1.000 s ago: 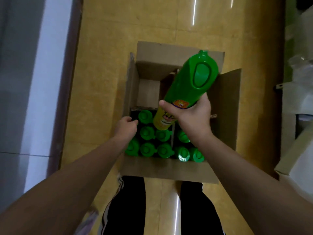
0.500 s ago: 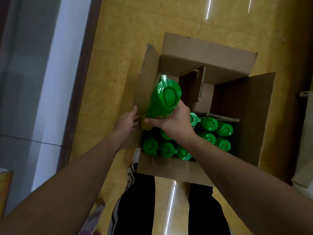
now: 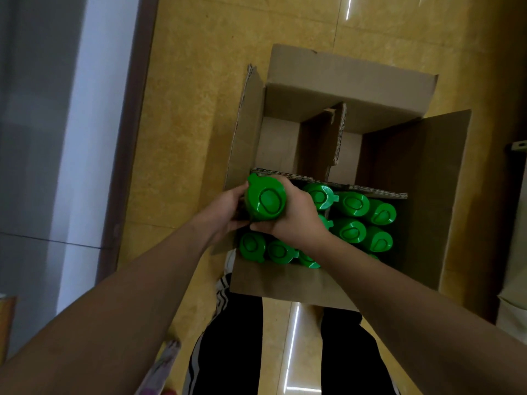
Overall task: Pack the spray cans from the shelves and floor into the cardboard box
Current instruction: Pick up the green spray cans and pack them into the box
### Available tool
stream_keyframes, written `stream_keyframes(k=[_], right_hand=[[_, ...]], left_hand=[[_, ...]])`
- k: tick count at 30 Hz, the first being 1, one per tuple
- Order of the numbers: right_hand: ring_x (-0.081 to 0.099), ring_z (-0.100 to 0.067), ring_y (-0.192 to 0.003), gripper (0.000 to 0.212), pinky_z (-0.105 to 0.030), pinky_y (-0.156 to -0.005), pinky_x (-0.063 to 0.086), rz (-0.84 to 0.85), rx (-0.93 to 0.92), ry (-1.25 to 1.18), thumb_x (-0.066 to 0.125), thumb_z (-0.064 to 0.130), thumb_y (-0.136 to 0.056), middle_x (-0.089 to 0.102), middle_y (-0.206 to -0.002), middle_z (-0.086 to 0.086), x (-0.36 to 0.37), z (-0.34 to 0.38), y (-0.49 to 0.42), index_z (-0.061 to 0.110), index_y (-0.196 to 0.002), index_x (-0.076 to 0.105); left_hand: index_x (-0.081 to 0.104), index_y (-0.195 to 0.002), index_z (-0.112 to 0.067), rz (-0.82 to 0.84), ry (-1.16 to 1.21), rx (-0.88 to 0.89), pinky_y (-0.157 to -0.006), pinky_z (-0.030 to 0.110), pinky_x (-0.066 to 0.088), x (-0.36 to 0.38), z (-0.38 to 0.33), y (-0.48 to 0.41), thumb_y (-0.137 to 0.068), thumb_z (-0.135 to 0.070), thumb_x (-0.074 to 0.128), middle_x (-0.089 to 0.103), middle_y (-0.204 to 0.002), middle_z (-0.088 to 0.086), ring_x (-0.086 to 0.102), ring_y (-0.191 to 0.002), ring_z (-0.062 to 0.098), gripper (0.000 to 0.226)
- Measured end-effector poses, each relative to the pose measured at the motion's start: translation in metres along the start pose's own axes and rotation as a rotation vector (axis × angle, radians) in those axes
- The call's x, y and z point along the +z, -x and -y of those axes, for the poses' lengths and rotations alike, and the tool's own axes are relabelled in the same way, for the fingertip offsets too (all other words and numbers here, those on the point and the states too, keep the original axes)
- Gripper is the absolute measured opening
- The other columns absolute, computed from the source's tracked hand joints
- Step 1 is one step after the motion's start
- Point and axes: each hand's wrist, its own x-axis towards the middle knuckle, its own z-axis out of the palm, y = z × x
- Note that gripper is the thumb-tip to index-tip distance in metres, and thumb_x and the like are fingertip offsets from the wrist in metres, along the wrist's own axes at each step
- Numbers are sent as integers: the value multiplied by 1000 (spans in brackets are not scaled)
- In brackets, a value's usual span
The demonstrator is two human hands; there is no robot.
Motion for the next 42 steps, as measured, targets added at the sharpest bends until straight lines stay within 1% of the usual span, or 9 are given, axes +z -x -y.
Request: stream_keyframes(k=[4, 10, 15, 18, 24, 32, 35, 38, 42], right_hand=[[40, -16, -140, 107, -32, -114, 39, 197, -166, 143, 88, 13, -69, 37, -155, 4, -19, 3, 17, 29, -155, 25], [48, -26, -128, 95, -41, -103, 48, 262, -252, 381, 83, 24, -74, 42, -143, -4, -15, 3, 17, 22, -152, 29], [57, -24, -105, 72, -40, -85, 53, 239, -223, 571, 83, 27, -72, 57, -116, -4, -3, -8, -6, 18, -132, 44], [53, -25, -102, 62, -38, -82, 49, 247, -193, 600, 82, 26, -71, 59, -108, -4, 2, -16, -20, 18, -120, 46], [46, -26, -106, 61, -40, -92, 39, 261, -235, 788, 81, 33, -69, 62, -105, -3, 10, -18, -28, 20, -118, 47], [42, -27, -108, 54, -40, -89, 37, 374, -184, 899, 77, 35, -77, 64, -104, -6, 22, -12, -32, 16, -118, 47], [41, -27, -109, 54, -40, -89, 37, 397, -192, 910, 76, 34, -78, 63, -106, -7, 23, -10, -36, 15, -119, 47], [37, -31, -124, 63, -44, -100, 35, 375, -247, 973, 76, 41, -75, 56, -124, -8, 23, -13, -38, 17, -127, 50], [12, -40, -150, 67, -57, -119, 14, 396, -293, 1059, 74, 49, -77, 40, -149, -15, 22, -16, -44, 20, -135, 56]], left_hand=[[63, -128, -15, 46, -41, -22, -87, 34, 55, 6, 3, 1, -102, -43, 50, 70, -121, 8, 65, -111, 22, 40], [64, -122, -14, 43, -45, -54, -71, 28, 54, 11, 7, -2, -105, -38, 43, 70, -110, 7, 66, -97, 18, 35], [46, -145, -15, -10, -34, -45, -112, 40, 42, 6, 3, -9, -98, -61, 44, 53, -145, 8, 50, -132, 23, 66], [32, -154, -13, 0, -22, -42, -120, 38, 31, 4, 4, -9, -101, -59, 40, 40, -156, 9, 38, -144, 24, 70], [39, -150, -9, -34, -74, -56, -112, 34, 38, 5, 9, -10, -106, -42, 43, 48, -150, 11, 45, -138, 24, 55], [47, -144, -6, -143, -228, -135, -108, 36, 42, 9, 10, -13, -107, -30, 44, 54, -142, 13, 50, -131, 28, 45], [47, -143, -1, -148, -228, -161, -96, 31, 41, 8, 10, -18, -109, -21, 39, 51, -144, 18, 47, -135, 31, 40], [46, -145, -5, -123, -218, -114, -101, 34, 40, 2, 12, -27, -107, -39, 39, 50, -147, 15, 47, -136, 31, 51], [35, -153, -16, -104, -213, -158, -117, 40, 30, 3, 12, -34, -91, -80, 23, 38, -158, 8, 35, -145, 27, 91]])
